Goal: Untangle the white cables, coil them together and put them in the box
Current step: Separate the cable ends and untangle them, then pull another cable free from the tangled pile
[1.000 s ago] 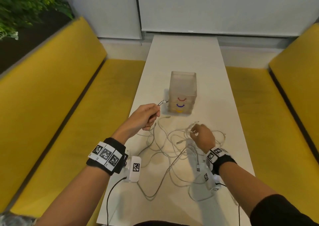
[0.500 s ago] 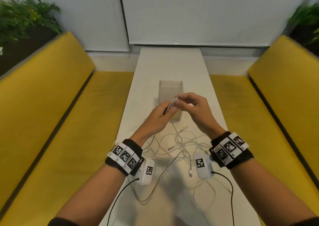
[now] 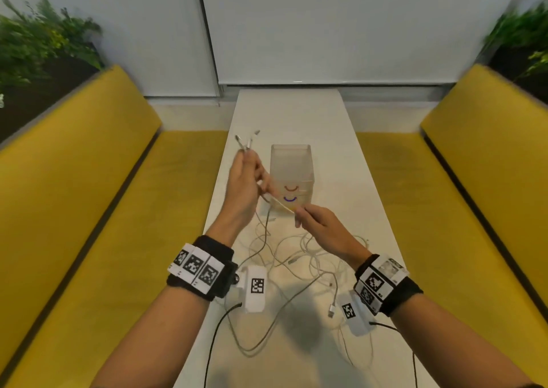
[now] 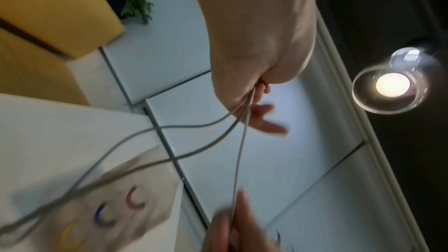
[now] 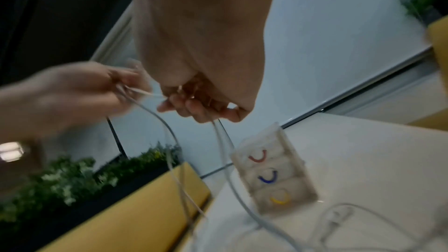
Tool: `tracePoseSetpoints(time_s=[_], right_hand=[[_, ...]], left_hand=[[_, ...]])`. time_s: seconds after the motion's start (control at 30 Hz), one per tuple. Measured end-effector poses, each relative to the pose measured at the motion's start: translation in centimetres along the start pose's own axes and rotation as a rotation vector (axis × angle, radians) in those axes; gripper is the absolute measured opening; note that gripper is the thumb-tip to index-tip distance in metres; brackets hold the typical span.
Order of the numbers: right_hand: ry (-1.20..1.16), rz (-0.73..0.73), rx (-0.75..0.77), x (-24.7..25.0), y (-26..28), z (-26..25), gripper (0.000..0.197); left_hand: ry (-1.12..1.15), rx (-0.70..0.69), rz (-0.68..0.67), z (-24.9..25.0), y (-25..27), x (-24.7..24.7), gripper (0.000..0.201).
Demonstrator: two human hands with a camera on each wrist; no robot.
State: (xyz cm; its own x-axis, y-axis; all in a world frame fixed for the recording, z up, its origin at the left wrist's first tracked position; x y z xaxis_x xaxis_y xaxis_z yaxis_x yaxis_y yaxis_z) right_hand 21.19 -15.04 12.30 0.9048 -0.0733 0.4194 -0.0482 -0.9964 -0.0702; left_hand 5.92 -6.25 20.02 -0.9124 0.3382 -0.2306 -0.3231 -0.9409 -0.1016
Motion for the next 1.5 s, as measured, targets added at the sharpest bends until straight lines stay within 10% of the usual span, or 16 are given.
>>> tracePoseSetpoints(time_s=[0.27, 0.43, 0.53, 0.67, 0.77, 0.83, 1.1, 1.33, 1.5], right_hand=[[0.052, 0.034, -0.119, 3.0, 2.0, 4.5, 0.043], [0.096, 0.027, 0.0, 2.7, 0.9, 1.7, 0.03], [0.091, -0.049, 0.08, 2.1, 0.1, -0.6, 0.026], [0.068, -0.105, 0.127, 2.3, 0.1, -1.1, 0.026], [0.046, -0.119, 0.118, 2.7, 0.4, -1.1, 0.027], [0.025, -0.129, 0.114, 2.8, 0.4, -1.0, 0.023], [0.083, -0.072, 0.021, 2.9, 1.0, 2.2, 0.032], [0.225, -0.02, -0.138, 4.3, 3.9, 7.5, 0.051], [0.116, 0.048, -0.253, 4.9, 4.1, 7.3, 0.04]], left_hand=[[-0.058, -0.239, 0.238, 6.7, -0.1, 4.0, 0.026], [-0.494, -0.143, -0.153, 1.7, 0.9, -0.1, 0.008], [-0.615, -0.003, -0.452, -3.1, 2.5, -2.4, 0.038], [-0.637, 0.075, -0.514, -5.0, 2.9, -2.4, 0.055], [-0.853, 0.062, -0.578, -5.5, 3.0, -2.2, 0.031], [-0.908, 0.022, -0.557, -5.2, 3.3, -2.4, 0.008], [-1.025, -0.153, -0.399, -3.6, 1.4, -0.4, 0.042], [-0.462, -0.123, 0.251, 4.5, -1.4, 5.0, 0.036], [-0.466, 0.047, 0.07, 4.2, -1.2, 3.4, 0.049]])
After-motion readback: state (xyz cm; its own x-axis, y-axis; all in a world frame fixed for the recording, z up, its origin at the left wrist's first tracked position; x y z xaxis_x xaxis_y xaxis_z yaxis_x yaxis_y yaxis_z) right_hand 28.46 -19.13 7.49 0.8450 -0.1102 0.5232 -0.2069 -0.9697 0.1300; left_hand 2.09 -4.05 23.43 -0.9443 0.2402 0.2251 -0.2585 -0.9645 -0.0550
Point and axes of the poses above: each hand's wrist, its own y-axis away from the middle knuckle, its own x-axis out of the back of the hand, z = x × y, the point moved 4 cm from there along -y, towards the middle knuckle, and after that the axes turned 1 degree about -z, right-handed, at the moved point
